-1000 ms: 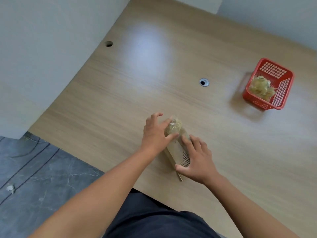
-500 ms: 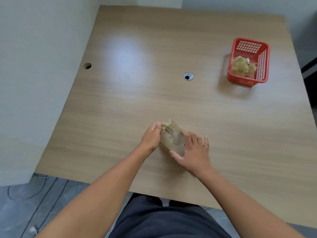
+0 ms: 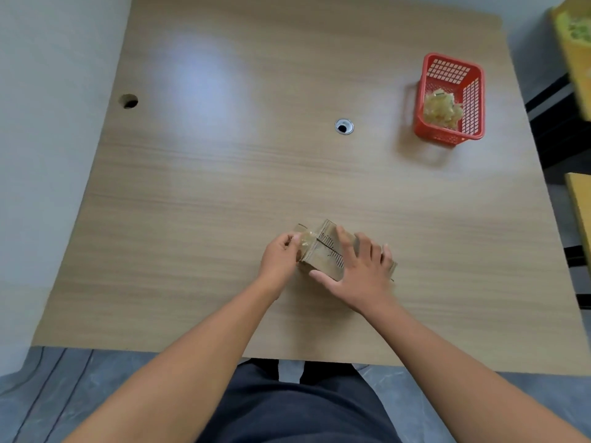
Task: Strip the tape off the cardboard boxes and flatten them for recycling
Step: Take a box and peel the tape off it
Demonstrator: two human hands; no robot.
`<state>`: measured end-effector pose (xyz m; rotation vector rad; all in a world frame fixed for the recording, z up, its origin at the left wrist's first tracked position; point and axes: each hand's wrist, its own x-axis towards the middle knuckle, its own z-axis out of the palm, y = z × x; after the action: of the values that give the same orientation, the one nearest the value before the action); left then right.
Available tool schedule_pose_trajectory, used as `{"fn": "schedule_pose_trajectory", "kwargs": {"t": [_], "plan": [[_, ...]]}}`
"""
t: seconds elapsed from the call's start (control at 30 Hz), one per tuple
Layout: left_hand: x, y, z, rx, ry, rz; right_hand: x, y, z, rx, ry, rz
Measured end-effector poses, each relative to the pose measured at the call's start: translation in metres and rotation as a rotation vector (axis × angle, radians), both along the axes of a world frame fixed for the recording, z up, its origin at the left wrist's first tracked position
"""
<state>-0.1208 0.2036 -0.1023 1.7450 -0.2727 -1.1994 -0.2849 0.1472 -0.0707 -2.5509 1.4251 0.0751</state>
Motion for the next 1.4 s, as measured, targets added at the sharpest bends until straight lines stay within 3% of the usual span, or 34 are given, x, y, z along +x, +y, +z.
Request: {"fn": "schedule_pose_trajectory", "kwargs": {"t": [0.1,0.2,0.23,0.3,0.4,0.53,0.7,0.87,1.13,1.4], "plan": [[0.005,-0.002,-0.003,0.037,0.052,-0.087,0.003,-0.004,-0.003,-0.016,-0.006,-0.065],[0.017,-0.004,-0.004,0.058,-0.085,-0.284,0.002,-0.003,-0.003,-0.001,-0.006,-0.089],[0.018,-0.006,-0.006,0.038,-0.051,-0.293,0.002,-0.003,-0.002,0.004,-0.010,-0.093],[0.015,-0.006,-0.007,0.006,0.065,-0.209,0.002,-0.002,0.002,0.012,-0.022,-0.094],[0.015,-0.008,-0.016,-0.025,0.071,-0.105,0.003,-0.001,0.005,0.001,-0.038,-0.081],[0.011,-0.007,-0.024,-0.102,0.072,-0.170,0.004,-0.001,0.004,-0.007,-0.036,-0.084],[0.012,-0.012,-0.032,-0.066,0.070,-0.194,0.003,-0.001,0.005,0.023,-0.041,-0.104],[0.020,-0.020,-0.022,-0.142,0.223,-0.008,0.001,-0.004,0.010,0.061,-0.043,-0.121],[0.010,-0.056,0.016,-0.228,0.063,-0.157,-0.033,-0.034,0.028,-0.053,-0.023,-0.264],[-0.030,-0.194,0.077,-0.400,-0.198,-0.333,-0.104,-0.154,0.045,-0.053,0.030,-0.355]]}}
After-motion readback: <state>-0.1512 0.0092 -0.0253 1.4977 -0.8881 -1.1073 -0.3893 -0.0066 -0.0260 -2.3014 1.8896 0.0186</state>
